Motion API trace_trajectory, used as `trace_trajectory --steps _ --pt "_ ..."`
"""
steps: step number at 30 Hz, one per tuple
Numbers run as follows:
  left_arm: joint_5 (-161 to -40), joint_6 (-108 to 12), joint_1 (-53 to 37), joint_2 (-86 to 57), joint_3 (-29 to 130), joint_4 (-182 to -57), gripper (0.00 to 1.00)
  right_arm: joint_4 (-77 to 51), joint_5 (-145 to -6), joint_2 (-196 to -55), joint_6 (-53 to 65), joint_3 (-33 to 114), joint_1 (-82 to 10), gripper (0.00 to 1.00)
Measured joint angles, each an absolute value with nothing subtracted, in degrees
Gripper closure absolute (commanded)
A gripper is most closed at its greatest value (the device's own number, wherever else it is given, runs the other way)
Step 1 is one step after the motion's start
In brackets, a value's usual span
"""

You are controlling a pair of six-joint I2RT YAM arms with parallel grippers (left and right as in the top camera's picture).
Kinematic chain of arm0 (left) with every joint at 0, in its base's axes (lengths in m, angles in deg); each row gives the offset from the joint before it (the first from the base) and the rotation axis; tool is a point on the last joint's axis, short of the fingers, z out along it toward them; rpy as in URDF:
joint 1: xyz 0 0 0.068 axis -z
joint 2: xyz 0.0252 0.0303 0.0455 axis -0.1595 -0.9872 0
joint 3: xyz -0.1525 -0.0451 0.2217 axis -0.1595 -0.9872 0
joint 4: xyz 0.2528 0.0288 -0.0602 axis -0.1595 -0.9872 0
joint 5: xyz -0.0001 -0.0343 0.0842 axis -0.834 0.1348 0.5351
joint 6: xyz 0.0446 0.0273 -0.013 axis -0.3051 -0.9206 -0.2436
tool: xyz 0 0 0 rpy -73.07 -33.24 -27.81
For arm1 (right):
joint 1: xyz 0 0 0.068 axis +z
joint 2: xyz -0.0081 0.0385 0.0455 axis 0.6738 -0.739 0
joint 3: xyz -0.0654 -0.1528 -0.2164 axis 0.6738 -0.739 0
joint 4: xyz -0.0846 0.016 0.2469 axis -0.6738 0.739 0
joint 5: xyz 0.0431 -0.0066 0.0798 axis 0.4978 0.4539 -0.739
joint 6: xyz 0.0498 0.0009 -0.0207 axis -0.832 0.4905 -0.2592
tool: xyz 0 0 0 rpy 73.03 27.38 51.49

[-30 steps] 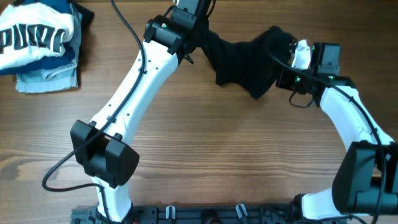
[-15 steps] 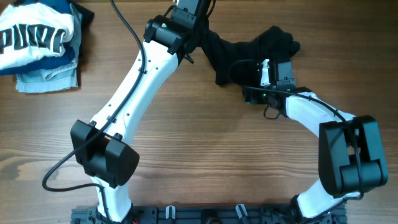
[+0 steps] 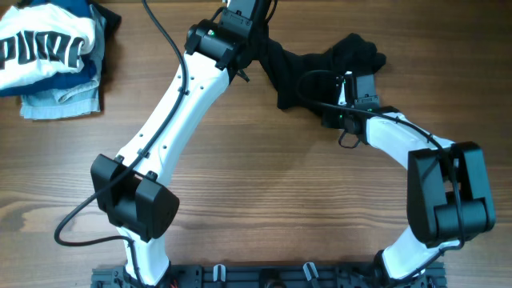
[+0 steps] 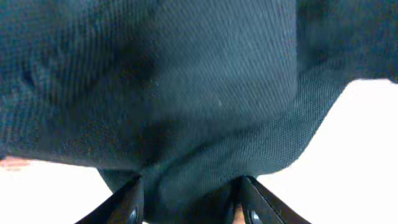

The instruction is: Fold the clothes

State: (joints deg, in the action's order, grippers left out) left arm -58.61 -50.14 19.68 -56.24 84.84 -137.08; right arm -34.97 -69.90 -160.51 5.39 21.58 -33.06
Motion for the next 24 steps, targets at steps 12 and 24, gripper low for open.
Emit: trace_trajectory --steps 12,24 --pt "-58.58 -50.14 19.68 -56.24 84.84 -137.10 0.96 -29.83 -71.47 -158.13 5.09 20.84 -32.80 0.37" --pt "-58.61 -50.14 19.68 -56.24 84.84 -137.10 0.96 -31.82 -66.99 -158.87 7.69 20.71 -29.71 0.44"
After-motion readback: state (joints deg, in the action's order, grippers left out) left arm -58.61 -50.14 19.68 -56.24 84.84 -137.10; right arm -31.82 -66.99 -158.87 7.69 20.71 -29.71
